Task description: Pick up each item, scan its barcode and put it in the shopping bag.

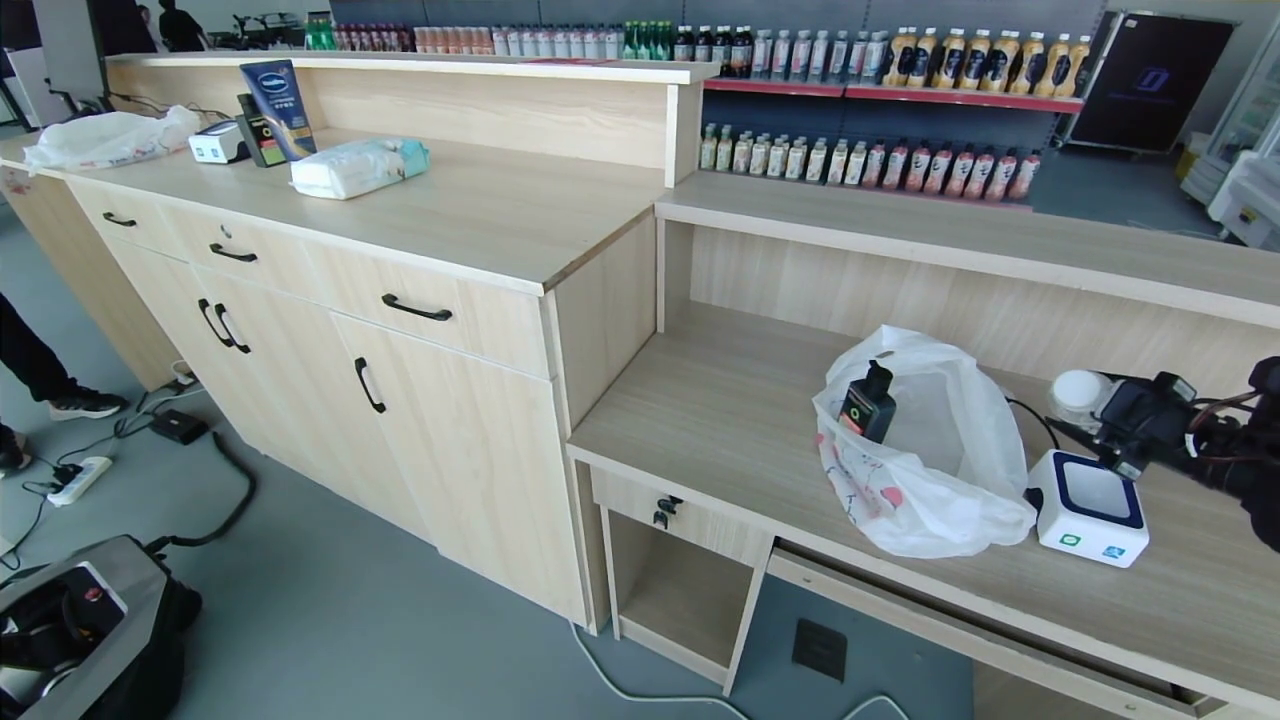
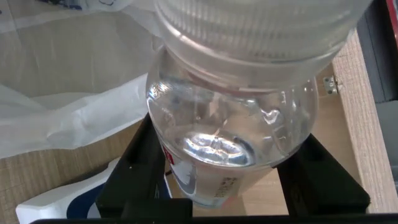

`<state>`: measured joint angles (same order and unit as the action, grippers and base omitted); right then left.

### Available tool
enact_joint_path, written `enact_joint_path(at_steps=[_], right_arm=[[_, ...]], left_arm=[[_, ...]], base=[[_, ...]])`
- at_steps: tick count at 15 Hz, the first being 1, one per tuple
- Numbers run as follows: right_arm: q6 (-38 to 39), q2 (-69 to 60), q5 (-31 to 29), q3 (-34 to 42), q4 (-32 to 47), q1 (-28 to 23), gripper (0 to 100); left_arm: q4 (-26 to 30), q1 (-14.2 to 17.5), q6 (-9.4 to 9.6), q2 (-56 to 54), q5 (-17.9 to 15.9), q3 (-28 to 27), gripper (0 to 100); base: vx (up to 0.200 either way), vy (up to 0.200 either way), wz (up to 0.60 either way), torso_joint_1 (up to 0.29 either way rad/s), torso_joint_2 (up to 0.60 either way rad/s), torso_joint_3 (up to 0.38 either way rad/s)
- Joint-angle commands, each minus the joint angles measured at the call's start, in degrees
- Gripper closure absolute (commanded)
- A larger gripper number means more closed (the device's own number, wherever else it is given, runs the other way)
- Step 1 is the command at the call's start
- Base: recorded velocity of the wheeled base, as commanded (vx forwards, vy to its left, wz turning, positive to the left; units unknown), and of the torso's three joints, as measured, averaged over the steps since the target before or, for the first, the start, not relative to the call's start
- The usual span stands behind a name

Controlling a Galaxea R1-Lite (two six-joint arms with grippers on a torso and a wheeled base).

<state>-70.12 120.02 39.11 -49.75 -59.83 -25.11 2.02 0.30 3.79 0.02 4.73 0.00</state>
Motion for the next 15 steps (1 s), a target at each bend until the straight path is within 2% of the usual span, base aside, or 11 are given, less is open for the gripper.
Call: enact_joint_path(at_steps=[1, 15], right_arm=[[-0.02, 1.45, 0.27, -0.35, 0.15, 0.15, 100], [0.07, 4.35, 0.97, -2.9, -0.2, 0.68, 100]], left_arm=[[0.0, 0.05, -0.01, -0.02, 0.02, 0.0, 0], [0.0, 0.05, -0.01, -0.02, 0.02, 0.0, 0]], base=[[0.0, 0.0, 0.0, 0.0, 0.0, 0.0], [0.0, 0.0, 0.0, 0.0, 0.0, 0.0]])
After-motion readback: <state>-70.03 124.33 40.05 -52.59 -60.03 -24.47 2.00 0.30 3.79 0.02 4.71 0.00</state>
